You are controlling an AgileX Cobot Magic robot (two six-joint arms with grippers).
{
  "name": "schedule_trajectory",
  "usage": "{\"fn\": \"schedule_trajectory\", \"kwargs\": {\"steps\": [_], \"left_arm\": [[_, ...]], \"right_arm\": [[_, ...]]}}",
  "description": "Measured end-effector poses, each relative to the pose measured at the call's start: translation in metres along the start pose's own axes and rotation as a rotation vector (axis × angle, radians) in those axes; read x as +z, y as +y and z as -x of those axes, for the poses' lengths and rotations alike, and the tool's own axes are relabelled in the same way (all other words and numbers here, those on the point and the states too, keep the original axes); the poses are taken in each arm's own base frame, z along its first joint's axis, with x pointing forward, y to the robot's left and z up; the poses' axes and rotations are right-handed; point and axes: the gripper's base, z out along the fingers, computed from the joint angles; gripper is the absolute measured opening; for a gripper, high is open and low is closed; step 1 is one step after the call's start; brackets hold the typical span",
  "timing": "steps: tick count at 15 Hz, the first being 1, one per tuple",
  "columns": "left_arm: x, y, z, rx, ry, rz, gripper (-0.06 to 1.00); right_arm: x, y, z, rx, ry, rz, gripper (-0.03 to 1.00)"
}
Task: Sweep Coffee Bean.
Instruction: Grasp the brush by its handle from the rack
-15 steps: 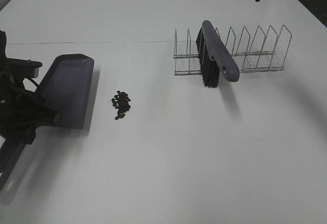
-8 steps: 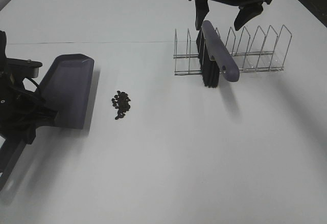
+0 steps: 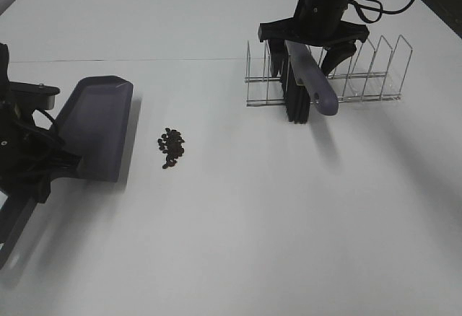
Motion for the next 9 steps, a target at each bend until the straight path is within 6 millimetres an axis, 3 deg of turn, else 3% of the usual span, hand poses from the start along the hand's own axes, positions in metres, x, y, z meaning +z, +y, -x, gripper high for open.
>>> {"fn": "schedule_trajectory", "kwargs": {"steps": [5,9], "left_arm": [[0.000,0.000,0.000,-0.006,0.002,-0.005,0.33],[0.000,-0.001,0.000,-0.008,0.001,-0.007,0.33]], "right_arm": [[0.025,-0.003,0.005,-0.001,-0.044,-0.022,0.70],[0.026,-0.009,0.010,-0.006,-0.092,-0.087,0.64]]}}
